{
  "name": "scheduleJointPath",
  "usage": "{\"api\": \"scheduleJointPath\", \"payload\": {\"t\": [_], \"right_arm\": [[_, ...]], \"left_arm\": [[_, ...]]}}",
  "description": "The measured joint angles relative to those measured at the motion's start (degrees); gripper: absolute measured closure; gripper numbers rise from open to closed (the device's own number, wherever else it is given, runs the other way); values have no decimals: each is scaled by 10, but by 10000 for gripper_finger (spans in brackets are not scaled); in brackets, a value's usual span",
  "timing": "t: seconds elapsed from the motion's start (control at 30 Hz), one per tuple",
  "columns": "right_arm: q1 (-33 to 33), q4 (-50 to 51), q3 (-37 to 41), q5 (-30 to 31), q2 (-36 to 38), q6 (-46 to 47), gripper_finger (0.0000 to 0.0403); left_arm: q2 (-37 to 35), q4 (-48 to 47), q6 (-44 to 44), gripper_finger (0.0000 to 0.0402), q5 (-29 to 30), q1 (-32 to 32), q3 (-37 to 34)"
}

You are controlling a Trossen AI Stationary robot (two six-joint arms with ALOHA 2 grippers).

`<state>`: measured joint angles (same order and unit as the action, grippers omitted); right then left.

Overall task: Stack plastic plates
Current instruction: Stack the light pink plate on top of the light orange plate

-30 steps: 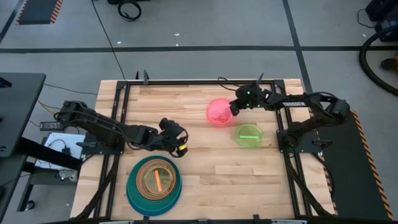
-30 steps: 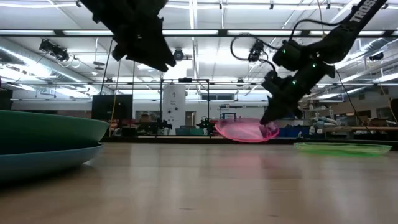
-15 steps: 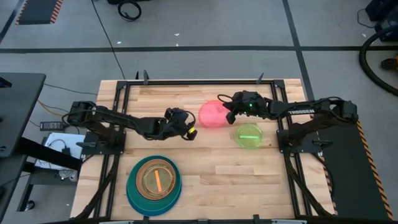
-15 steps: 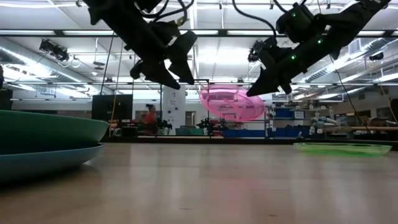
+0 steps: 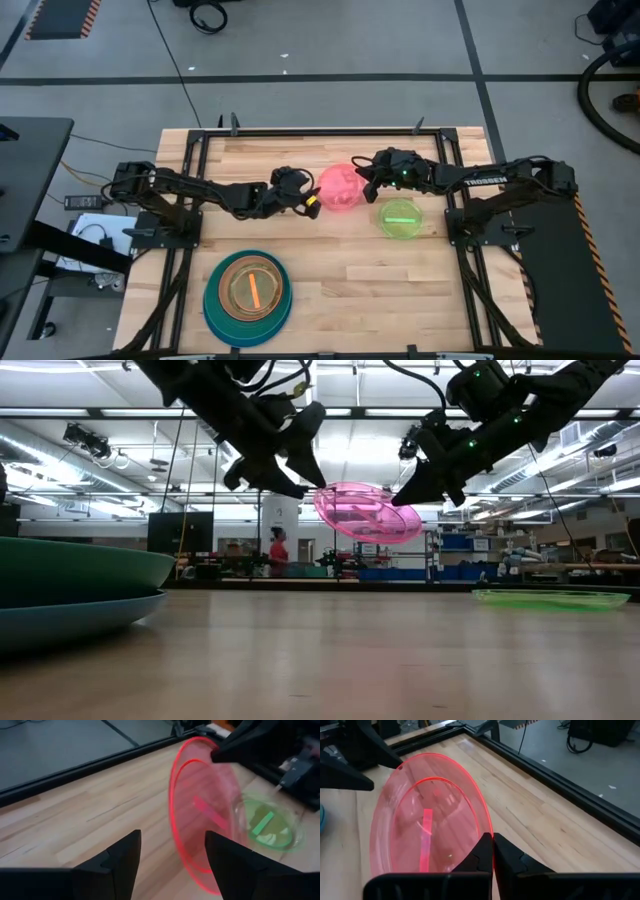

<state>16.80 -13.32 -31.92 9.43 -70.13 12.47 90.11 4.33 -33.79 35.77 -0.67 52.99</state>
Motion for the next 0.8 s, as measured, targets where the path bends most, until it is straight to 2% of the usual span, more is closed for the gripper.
{"api": "scheduleJointPath", "payload": {"t": [0.2, 0.57, 0.8], "right_arm": [[0, -12, 0, 0, 0, 11, 394], [0, -17, 0, 3, 0, 24, 393], [-5, -17, 0, -4, 0, 28, 393]], "left_arm": [[0, 25, 5, 183, -1, 0, 0], [0, 22, 15, 252, 6, 6, 0], [0, 22, 21, 272, 6, 6, 0]]}}
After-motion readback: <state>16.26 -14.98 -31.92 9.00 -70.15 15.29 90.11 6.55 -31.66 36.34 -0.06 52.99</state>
